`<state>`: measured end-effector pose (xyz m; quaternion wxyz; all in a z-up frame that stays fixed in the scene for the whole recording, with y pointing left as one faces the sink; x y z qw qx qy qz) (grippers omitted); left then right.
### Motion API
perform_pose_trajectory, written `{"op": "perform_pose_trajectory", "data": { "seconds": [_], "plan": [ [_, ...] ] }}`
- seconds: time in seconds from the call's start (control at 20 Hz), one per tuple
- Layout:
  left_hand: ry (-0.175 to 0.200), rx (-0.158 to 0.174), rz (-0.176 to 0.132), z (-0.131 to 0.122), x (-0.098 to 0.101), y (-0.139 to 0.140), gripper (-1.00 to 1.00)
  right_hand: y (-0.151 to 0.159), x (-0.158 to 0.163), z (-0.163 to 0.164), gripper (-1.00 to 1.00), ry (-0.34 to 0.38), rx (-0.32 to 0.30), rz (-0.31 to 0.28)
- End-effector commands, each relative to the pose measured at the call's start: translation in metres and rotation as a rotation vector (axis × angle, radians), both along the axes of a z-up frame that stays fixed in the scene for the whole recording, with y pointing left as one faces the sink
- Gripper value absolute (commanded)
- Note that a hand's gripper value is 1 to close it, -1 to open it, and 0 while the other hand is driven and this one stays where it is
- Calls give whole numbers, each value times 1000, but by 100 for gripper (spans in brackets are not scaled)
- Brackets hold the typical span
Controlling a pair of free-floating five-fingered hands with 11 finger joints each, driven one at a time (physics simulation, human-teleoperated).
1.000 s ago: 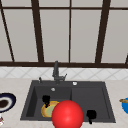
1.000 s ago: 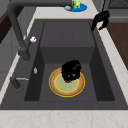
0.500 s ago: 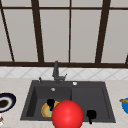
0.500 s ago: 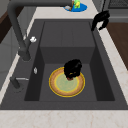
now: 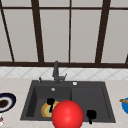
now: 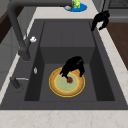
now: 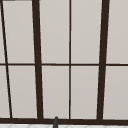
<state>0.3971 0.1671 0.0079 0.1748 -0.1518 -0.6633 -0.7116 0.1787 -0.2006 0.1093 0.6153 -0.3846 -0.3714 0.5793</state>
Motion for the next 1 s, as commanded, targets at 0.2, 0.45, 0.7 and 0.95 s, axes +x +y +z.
{"op": "perform_pose_trajectory", "data": {
  "seconds": [0.2, 0.45, 0.7, 0.95],
  "plan": [
    [-26, 4, 18, 57, -33, 9, -100, 0, 0, 0, 0, 0, 0, 0],
    [8, 8, 25, 92, -56, 17, -100, 0, 0, 0, 0, 0, 0, 0],
    [-12, 1, 20, 133, -76, 20, -100, 0, 0, 0, 0, 0, 0, 0],
    [-9, -3, 31, 174, -95, 20, -100, 0, 0, 0, 0, 0, 0, 0]
  ]
}}
